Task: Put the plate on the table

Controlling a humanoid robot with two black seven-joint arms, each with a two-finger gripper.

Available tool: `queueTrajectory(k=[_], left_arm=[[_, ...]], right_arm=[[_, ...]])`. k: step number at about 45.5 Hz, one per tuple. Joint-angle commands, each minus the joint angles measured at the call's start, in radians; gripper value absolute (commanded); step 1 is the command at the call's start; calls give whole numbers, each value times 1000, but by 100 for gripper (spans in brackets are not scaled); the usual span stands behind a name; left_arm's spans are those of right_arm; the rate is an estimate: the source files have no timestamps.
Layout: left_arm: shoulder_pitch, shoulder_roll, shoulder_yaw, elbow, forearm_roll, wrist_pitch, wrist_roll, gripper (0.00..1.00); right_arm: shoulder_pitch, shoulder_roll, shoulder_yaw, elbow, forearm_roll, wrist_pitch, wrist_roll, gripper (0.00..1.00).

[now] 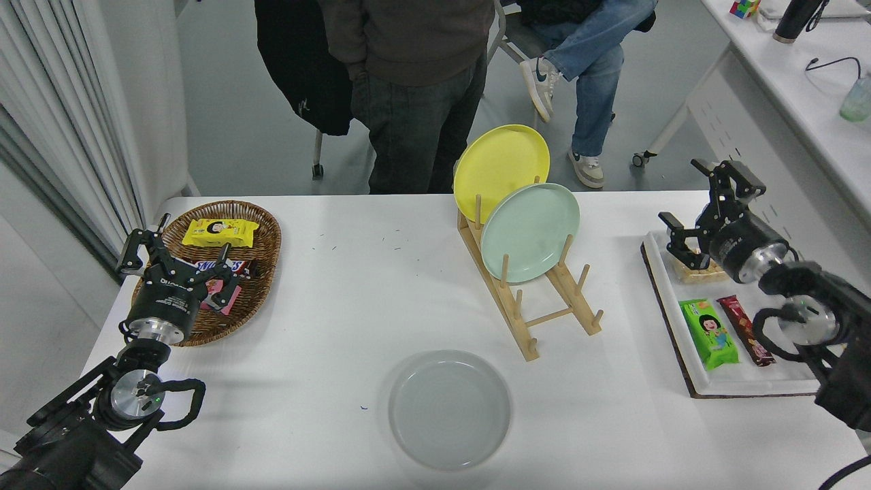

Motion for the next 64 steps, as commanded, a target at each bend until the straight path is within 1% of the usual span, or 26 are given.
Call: queueTrajectory(k=[1, 24, 38, 46, 64], left_arm=[[0, 0, 0, 0, 0, 0, 0, 98], [0, 0, 0, 0, 0, 0, 0, 98], [0, 0, 0, 0, 0, 0, 0, 98], [0, 0, 0, 0, 0, 0, 0, 98], [0, 0, 0, 0, 0, 0, 0, 98]], right_arm=[[-98, 11, 91, -12, 9, 0, 2, 99], [-109, 22, 202, -6, 10, 0, 2, 99], [-99, 111, 376, -12, 10, -8, 2, 99], [-98, 125, 372, -38, 10, -6, 2, 99], [-101, 151, 381, -32, 10, 1, 2, 99]])
